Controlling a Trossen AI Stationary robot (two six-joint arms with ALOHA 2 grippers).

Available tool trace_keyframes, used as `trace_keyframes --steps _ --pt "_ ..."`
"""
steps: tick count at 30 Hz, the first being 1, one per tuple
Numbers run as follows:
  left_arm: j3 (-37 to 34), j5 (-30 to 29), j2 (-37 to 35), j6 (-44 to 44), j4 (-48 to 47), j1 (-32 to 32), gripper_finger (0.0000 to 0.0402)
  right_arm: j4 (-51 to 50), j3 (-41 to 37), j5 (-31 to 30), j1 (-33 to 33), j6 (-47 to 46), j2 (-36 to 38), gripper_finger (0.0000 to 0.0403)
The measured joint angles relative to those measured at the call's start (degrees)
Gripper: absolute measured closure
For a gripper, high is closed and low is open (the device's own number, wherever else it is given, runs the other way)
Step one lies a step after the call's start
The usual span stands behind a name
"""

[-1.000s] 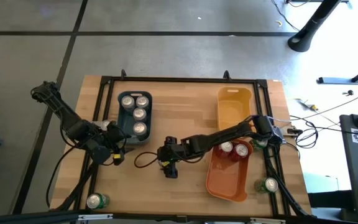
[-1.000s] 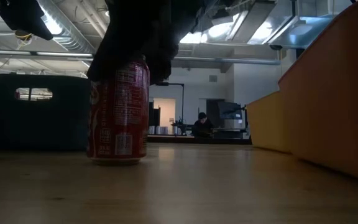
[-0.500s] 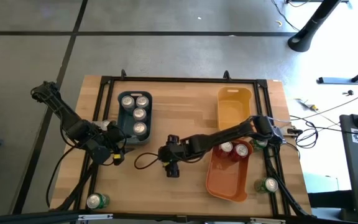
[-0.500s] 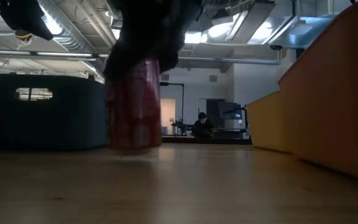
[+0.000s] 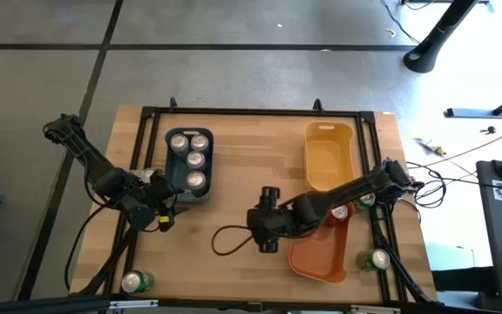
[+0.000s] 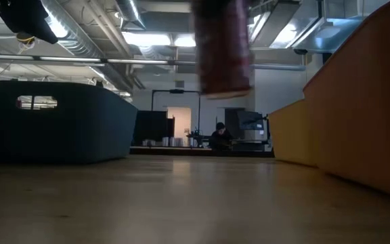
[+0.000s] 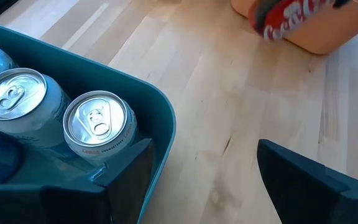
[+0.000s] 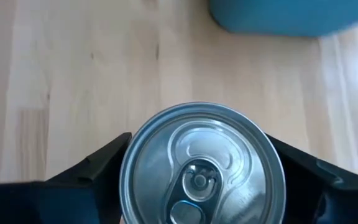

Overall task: Sort soda cans
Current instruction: Put the top red soda can into the orange bin

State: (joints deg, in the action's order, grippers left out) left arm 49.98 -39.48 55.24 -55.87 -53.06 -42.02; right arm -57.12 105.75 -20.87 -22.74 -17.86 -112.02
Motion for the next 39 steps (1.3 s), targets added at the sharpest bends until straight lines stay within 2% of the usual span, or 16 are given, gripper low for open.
trace_keyframes --steps 11,18,29,34,39 --pt "0.0 -0.04 -0.01 -0.68 0.01 0.0 0.0125 -12.31 -0.07 -3.22 -4.36 -10.91 6.98 0.0112" --pt "0.0 -0.13 -0.02 -0.57 0.01 0.11 0.0125 -17.85 -0.82 -8.11 -7.42 -18.19 10.22 0.0112" --pt "0.0 -0.13 -0.02 -0.68 0.01 0.11 0.0125 -17.23 -16.46 -8.62 -12.66 -35.4 20.71 0.0112" --pt "0.0 -0.15 0.0 0.33 0.01 0.13 0.0125 -12.93 -24.04 -8.64 -16.45 -43.25 25.99 0.0112" --pt "0.0 -0.13 0.0 0.24 0.01 0.12 0.0125 -11.4 -28.64 -8.69 -20.48 -50.2 27.4 0.0112"
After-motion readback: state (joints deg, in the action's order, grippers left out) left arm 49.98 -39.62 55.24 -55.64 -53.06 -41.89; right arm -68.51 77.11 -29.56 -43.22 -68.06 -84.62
